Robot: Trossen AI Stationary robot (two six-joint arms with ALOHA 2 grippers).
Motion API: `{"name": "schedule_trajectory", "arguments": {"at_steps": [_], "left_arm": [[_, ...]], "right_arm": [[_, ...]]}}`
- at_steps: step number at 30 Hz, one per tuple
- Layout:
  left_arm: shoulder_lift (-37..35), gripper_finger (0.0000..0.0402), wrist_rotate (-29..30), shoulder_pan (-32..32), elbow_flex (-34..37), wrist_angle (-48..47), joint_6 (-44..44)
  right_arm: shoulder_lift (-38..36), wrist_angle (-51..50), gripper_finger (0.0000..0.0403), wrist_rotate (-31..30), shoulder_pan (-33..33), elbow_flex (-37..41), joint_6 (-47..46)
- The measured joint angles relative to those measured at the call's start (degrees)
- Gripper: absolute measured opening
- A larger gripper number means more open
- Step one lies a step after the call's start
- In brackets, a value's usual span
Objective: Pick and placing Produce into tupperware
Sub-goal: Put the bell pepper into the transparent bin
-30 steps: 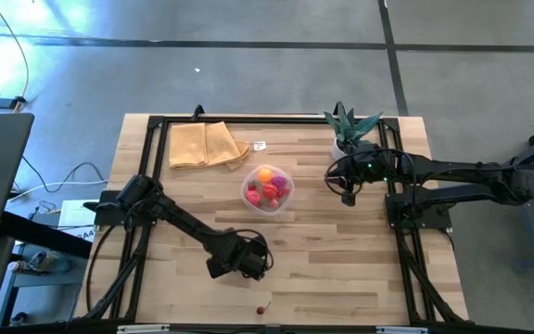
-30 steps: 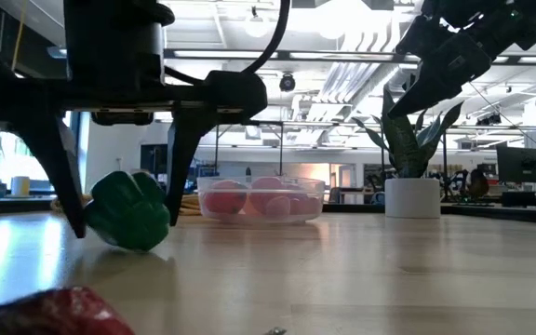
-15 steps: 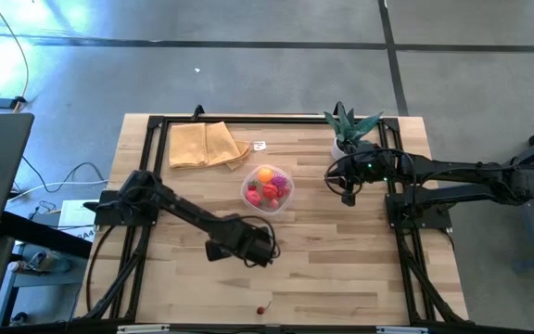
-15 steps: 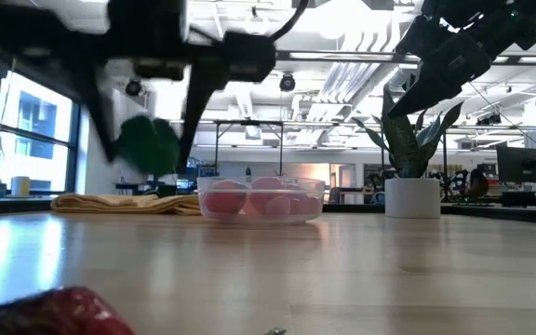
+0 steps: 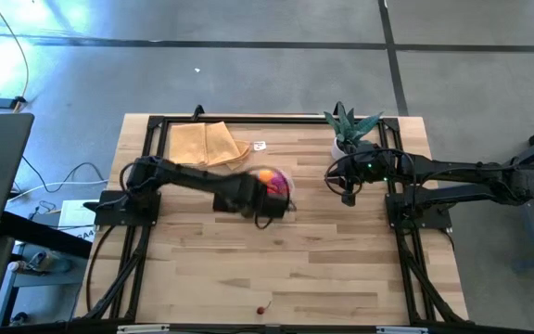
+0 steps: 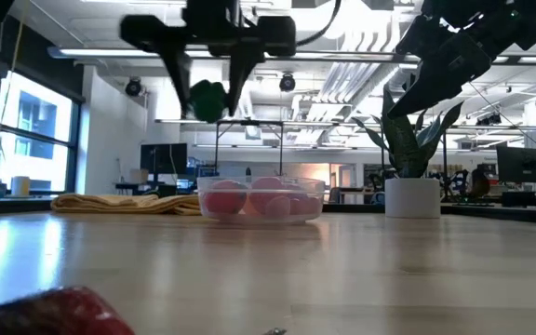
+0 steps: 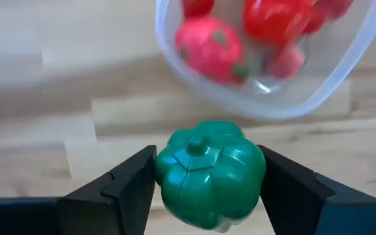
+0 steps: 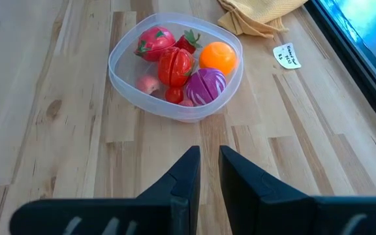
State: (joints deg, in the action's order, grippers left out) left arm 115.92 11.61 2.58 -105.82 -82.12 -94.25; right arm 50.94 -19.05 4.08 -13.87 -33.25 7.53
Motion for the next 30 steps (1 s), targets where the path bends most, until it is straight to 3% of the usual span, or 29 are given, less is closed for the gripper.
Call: {"name": "schedule_trajectory", "arguments": {"at_steps": [11,17,30], "left_arm": [[0.02,0.0229,-7.12,-15.82,-3.02,1.47,24.7],[0.14,0.0229,-9.27,-21.18,-3.02,5.43,35.23],[4.71,0.0229,-12.26,-23.73,-3.0,8.14,38.34]], "right_arm": [[0.0,0.0,0.0046,0.0,0.0,0.01,0.0],[0.0,0.02,0.0046,0.0,0.0,0.01,0.0],[0.0,0.0,0.0046,0.02,0.0,0.01,0.02]]}}
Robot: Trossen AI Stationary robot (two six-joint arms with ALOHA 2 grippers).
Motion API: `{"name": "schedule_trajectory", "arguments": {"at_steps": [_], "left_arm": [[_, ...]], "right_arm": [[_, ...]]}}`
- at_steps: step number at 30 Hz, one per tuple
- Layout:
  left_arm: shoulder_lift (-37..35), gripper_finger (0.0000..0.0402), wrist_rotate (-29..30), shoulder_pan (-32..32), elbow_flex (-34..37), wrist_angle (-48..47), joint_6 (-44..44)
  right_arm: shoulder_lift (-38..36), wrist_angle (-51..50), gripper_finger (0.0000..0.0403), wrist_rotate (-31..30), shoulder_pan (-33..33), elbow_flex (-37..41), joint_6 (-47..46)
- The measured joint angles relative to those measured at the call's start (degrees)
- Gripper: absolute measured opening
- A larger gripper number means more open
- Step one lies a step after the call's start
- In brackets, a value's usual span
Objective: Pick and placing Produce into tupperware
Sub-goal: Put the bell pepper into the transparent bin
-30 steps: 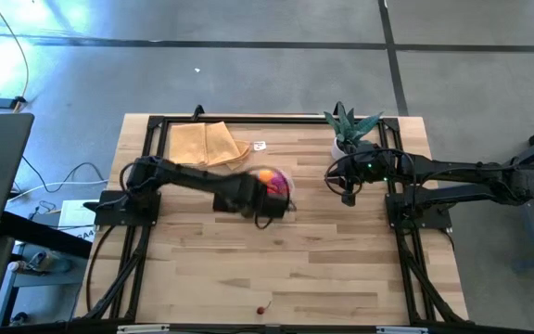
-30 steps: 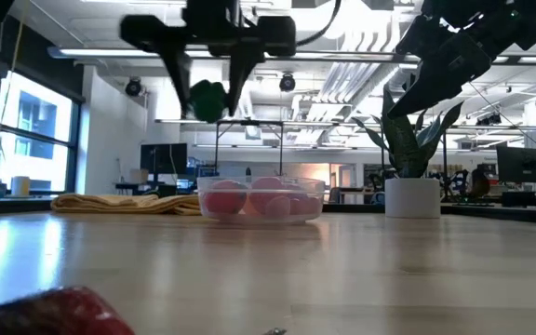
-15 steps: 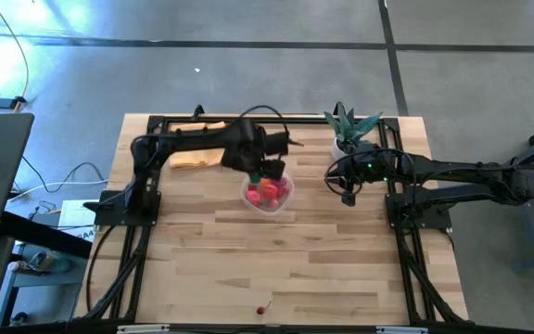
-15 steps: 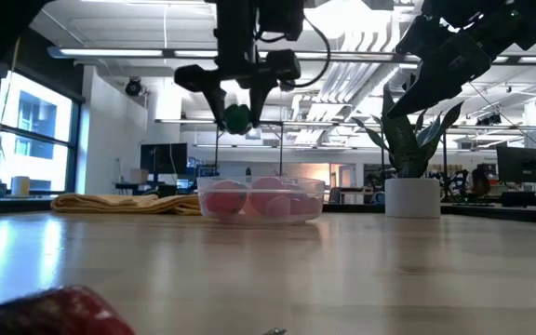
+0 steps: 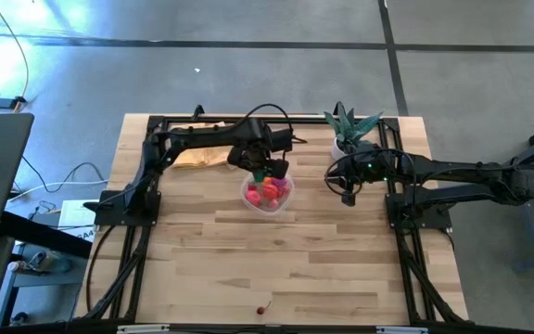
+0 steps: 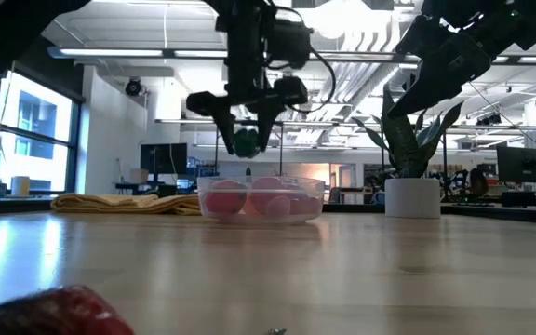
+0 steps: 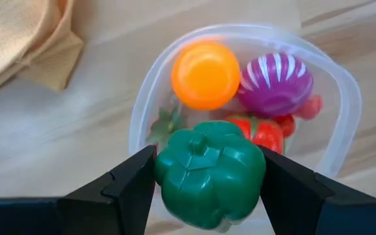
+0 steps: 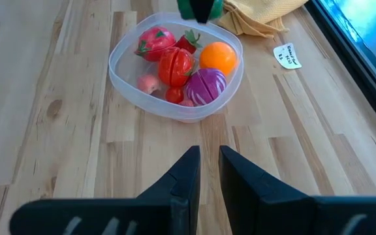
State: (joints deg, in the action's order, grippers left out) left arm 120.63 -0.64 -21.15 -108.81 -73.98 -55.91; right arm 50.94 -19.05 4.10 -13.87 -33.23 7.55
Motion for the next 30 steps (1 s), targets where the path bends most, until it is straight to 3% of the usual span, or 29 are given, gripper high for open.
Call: {"name": "schedule_trajectory", "arguments": {"at_steps": [30], "left_arm": [[3.4,0.023,-1.69,-0.66,3.61,6.7,2.59]], "right_arm": [[-0.02,0.02,0.0046,-0.02,0.0,-0.02,-0.01]]}}
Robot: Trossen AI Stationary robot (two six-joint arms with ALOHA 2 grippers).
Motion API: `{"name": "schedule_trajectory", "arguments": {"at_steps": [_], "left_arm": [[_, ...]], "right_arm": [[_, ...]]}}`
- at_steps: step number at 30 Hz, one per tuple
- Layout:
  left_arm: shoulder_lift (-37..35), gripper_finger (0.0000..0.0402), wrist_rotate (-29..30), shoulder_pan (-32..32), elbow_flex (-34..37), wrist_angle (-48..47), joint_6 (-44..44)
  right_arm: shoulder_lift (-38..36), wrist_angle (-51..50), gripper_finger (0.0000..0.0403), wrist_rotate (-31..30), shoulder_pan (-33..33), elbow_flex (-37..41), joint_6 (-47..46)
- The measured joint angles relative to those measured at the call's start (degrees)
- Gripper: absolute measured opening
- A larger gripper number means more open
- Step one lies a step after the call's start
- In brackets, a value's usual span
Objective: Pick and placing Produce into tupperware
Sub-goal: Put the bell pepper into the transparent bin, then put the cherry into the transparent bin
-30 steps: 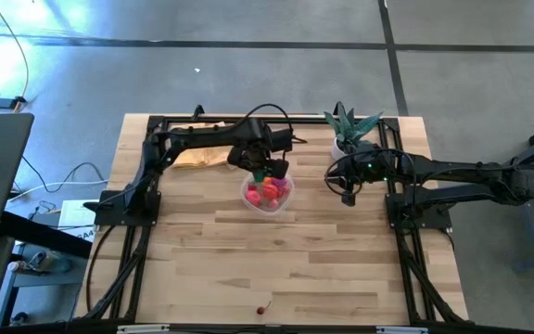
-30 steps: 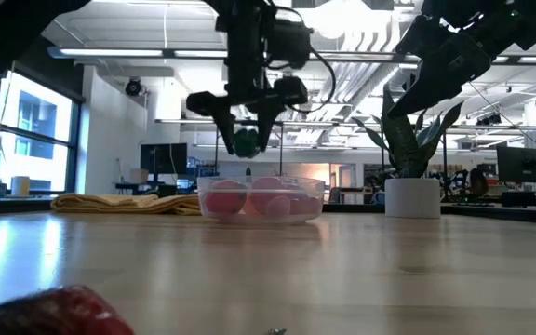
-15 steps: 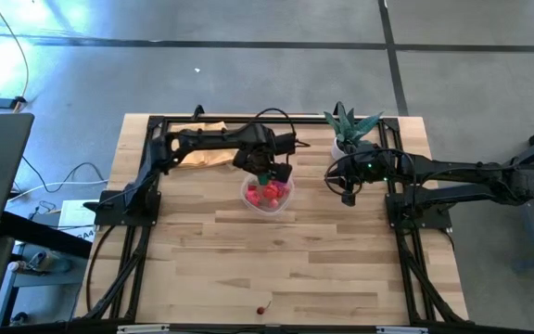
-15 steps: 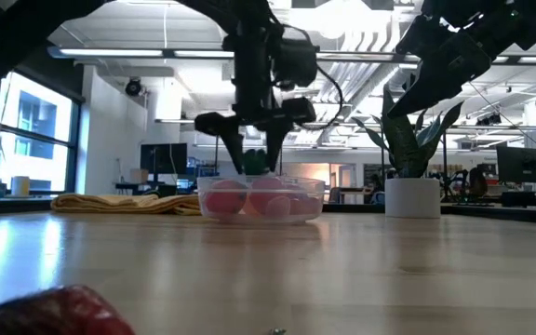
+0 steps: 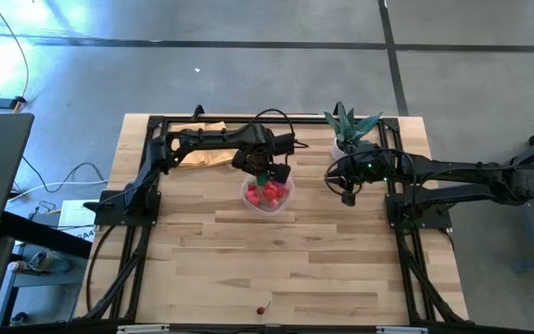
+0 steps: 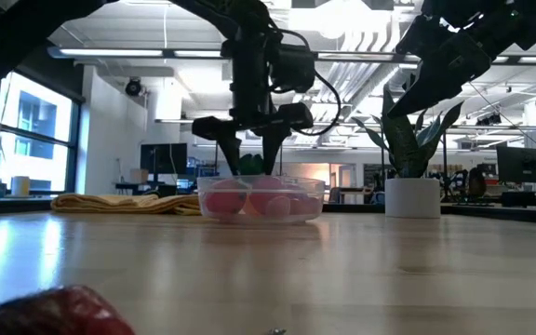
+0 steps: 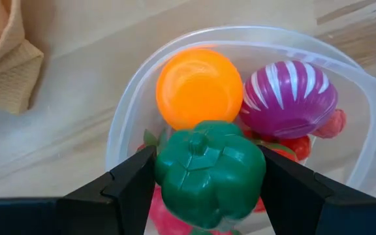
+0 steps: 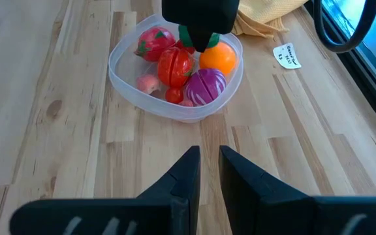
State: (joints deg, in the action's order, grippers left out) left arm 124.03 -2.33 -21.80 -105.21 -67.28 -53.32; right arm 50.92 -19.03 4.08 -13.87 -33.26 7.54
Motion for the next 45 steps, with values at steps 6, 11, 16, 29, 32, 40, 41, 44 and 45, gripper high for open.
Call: {"name": "schedule_trajectory", "arguments": {"at_steps": [6,11,16,29,32,40,41,44,45], "left_arm": [[0.0,0.023,0.4,0.01,0.0,-0.29,0.56],[0.0,0.023,0.41,0.02,0.0,-0.31,2.31],[0.0,0.023,0.4,0.02,0.0,-0.29,5.41],[-0.02,0.0344,0.71,-0.76,-0.02,-0.36,8.15],[-0.02,0.0377,0.57,-0.74,-0.02,-0.4,8.28],[-2.15,0.0384,-3.22,-0.63,-5.12,-9.52,9.98],[-2.21,0.0378,-4.27,-0.2,-6.47,-11.05,9.8],[-2.14,0.0359,-8.07,1.34,-10.85,-18.44,8.94],[-2.2,0.0353,-8.92,2.28,-11.84,-19.95,7.7]], "right_arm": [[0.0,0.0,0.0046,0.01,0.01,0.0,0.01],[0.0,0.0,0.0046,0.02,0.02,0.0,0.0],[0.0,0.0,0.0046,0.0,0.0,0.0,-0.01],[0.0,0.0,0.0046,0.01,0.0,0.0,0.01],[0.0,0.0,0.0046,0.0,0.0,0.0,0.0],[0.0,-0.01,0.0046,0.0,0.0,0.0,0.01],[0.01,-0.04,0.0046,0.0,0.0,0.0,-0.01],[0.0,0.01,0.0046,0.0,0.0,0.0,0.0],[0.02,-0.04,0.0046,0.0,0.01,0.0,0.0]]}}
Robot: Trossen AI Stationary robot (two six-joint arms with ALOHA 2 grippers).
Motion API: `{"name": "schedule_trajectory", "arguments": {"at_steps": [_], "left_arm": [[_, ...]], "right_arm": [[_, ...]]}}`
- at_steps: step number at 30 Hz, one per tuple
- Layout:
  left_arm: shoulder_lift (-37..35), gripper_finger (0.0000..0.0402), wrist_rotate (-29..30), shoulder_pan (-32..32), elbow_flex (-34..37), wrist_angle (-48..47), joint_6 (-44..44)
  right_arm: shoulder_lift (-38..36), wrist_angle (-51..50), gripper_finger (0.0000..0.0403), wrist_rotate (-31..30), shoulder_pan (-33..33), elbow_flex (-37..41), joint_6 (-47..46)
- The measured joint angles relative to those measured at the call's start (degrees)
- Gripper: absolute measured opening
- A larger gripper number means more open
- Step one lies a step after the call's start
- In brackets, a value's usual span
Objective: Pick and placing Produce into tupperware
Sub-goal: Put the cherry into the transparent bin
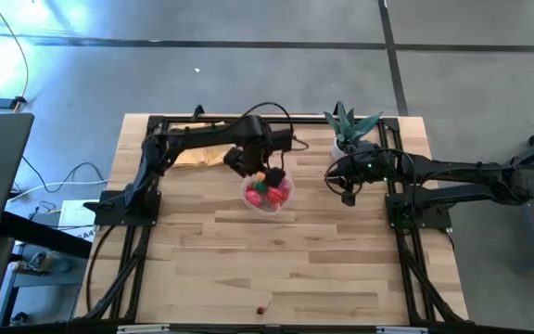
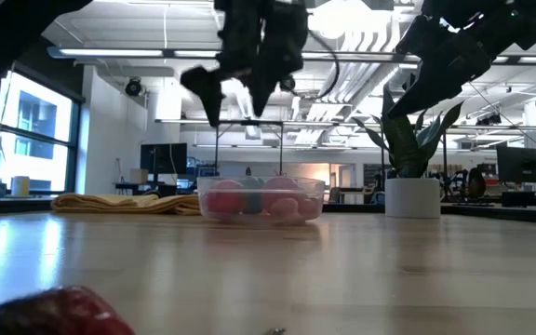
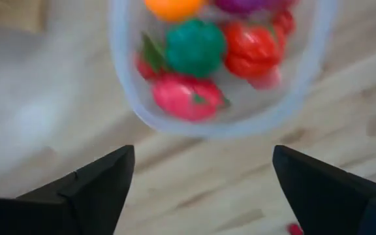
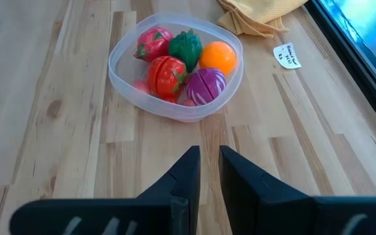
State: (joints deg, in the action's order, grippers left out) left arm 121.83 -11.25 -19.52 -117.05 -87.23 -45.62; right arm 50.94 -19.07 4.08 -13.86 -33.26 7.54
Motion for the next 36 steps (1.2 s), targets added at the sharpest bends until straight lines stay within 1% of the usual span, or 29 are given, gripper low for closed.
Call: {"name": "schedule_trajectory", "arguments": {"at_steps": [4,7,9,12,14,17,21,25,29,32,36], "left_arm": [[0.21,0.0333,-0.34,5.31,-1.94,-1.41,-9.18],[0.1,0.0322,0.34,10.26,-3.36,-0.9,-17.68],[0.12,0.0317,2.43,14.03,-3.44,0.44,-23.92],[0.12,0.0312,6.93,19.86,-3.44,3.73,-33.41],[0.12,0.031,10.29,23.76,-3.44,4.54,-38.25],[0.12,0.0308,13.7,29.43,-3.1,4.59,-41.9],[0.19,0.0308,15.54,35.84,-0.89,5.54,-45.84],[0.19,0.0309,15.79,40.22,2.42,11.26,-52.04],[0.21,0.0309,15.75,42.67,7.45,19.44,-54.46],[0.21,0.0309,14.03,43.27,11.44,26.55,-55.72],[0.26,0.0309,8.42,43.27,15.2,35.2,-57.24]], "right_arm": [[0.0,0.01,0.0046,0.01,0.0,0.0,-0.01],[0.0,0.03,0.0046,0.02,0.01,0.0,-0.01],[-0.01,0.04,0.0046,0.0,-0.01,0.0,-0.01],[-0.02,0.07,0.0046,0.02,-0.01,0.0,0.01],[0.0,0.04,0.0046,0.0,0.0,0.0,0.0],[0.0,0.03,0.0046,0.0,-0.01,0.0,-0.01],[0.0,0.04,0.0046,0.0,-0.01,0.0,0.0],[0.0,0.04,0.0046,0.0,-0.01,0.0,0.0],[0.0,0.04,0.0046,0.0,0.0,0.0,-0.01],[0.0,0.04,0.0046,0.0,0.01,0.0,0.0],[0.0,0.04,0.0046,0.0,0.01,0.0,-0.01]]}}
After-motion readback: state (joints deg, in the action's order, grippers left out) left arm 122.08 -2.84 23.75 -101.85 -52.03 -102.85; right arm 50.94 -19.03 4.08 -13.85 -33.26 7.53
